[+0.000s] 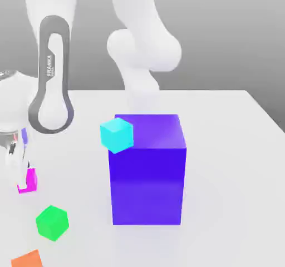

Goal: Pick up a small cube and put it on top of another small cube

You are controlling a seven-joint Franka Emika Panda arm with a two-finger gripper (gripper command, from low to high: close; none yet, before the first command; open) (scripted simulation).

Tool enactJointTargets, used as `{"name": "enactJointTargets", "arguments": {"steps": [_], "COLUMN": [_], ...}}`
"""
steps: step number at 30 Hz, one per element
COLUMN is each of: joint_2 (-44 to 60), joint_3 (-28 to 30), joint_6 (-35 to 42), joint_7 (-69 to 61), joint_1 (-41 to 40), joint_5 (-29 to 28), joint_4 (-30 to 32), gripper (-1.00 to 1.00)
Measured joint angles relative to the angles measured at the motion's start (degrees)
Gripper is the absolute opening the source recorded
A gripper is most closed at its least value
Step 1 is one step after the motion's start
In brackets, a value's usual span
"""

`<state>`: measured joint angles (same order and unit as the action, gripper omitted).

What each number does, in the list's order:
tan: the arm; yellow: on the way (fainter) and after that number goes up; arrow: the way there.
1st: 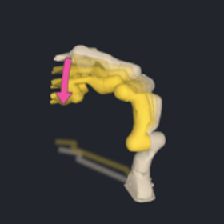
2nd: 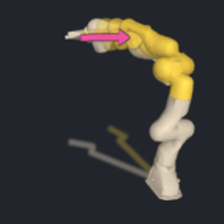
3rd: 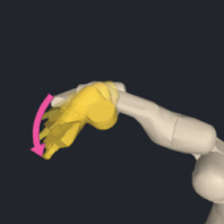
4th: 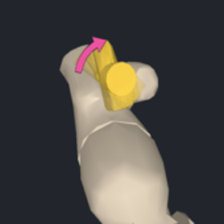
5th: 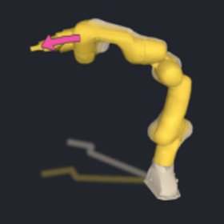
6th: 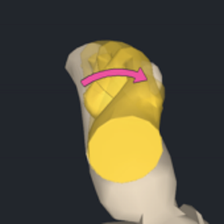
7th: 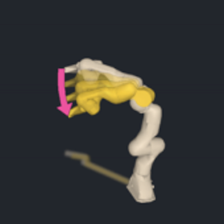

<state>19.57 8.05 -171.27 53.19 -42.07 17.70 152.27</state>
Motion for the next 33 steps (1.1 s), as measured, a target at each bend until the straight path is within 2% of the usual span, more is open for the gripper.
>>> {"name": "enactJointTargets", "arguments": {"steps": [6,12,33], "joint_2": [-0.09,-11.15,-15.15], "joint_3": [-0.02,6.93,3.99], "joint_6": [0.03,8.43,17.13], "joint_7": [0.14,7.93,57.39], "joint_1": [-0.03,4.68,18.63], "joint_5": [-0.14,-10.25,-13.75], "joint_4": [0.03,2.54,-2.25], "gripper": [-1.0,-1.0,-1.0]}}
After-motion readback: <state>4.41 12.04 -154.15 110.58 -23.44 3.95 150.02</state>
